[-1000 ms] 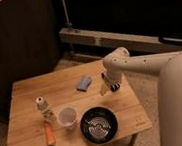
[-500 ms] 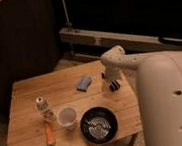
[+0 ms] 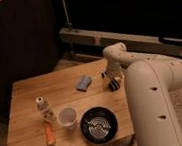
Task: Place the eraser on the white sponge
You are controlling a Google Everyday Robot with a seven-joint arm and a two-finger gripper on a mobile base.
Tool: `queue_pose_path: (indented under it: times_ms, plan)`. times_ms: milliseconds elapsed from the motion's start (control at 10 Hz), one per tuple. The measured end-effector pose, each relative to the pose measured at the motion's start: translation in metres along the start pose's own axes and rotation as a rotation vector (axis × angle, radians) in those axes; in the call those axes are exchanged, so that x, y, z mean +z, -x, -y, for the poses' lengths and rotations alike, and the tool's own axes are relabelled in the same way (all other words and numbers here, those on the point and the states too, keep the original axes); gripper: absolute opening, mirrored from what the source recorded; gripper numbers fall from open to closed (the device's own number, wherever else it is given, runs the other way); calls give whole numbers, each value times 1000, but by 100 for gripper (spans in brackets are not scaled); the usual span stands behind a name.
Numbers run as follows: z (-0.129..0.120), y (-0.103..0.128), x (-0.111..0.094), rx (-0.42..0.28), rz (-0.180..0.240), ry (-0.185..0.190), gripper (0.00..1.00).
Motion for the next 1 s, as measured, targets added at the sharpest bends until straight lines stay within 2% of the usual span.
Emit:
queue_pose_path:
  times_ms: [100,500,700,1000]
  plan:
    - [-1,-1,1,-3,-1,25,49]
    - [1,-3,-2,-2,-1,23,8]
    - [0,-3,-3,-2,-2,24,0]
    - [-2,-3,-4,-4,-2,25,0]
